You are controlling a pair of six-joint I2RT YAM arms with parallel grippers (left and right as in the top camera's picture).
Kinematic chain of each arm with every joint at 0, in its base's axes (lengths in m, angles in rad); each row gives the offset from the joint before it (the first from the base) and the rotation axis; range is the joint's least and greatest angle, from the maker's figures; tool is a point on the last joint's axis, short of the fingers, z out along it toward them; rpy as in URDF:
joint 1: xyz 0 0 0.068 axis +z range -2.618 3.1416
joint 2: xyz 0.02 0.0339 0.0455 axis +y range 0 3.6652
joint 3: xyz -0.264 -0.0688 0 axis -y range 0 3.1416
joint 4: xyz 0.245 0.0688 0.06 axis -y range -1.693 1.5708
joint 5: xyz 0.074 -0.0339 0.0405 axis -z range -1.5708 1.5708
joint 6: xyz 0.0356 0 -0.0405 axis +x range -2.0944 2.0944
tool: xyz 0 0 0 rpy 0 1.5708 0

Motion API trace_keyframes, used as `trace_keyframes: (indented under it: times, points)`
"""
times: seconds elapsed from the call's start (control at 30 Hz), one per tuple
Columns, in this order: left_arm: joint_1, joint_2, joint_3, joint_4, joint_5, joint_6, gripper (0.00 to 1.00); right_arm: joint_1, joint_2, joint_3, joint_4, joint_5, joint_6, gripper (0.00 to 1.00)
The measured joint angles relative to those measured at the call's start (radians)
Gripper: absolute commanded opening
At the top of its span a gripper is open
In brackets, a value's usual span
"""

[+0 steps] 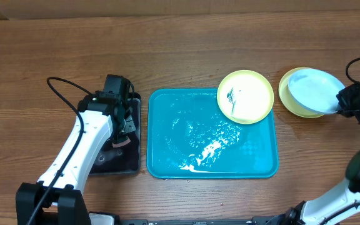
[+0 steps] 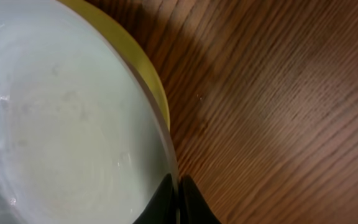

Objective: Clean dirty plates on tray and stack at the side
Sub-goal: 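Lower the white plate onto the yellow plate and release, then move the right gripper to the rim of the remaining yellow plate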

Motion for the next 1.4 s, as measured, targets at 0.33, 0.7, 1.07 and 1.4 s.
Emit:
trace_keyframes:
  times: [0.33,0.7,1.07,1.4]
  points:
    - [0.0,0.0,0.0,-0.003,0.0,0.0,0.04,0.012,0.132,0.0,0.08,-0.025,-0.018,0.41]
    - [0.0,0.0,0.0,-0.007,0.0,0.0,0.04,0.02,0.127,0.079,0.021,-0.112,-0.112,0.5]
    - [0.0,0.0,0.0,-0.007,0.0,0.0,0.04,0.253,-0.153,0.222,-0.085,-0.126,-0.298,0.55]
    - [0.0,0.0,0.0,-0.018,-0.001,0.0,0.04,0.417,-0.056,0.063,0.083,-0.144,-0.436,0.56]
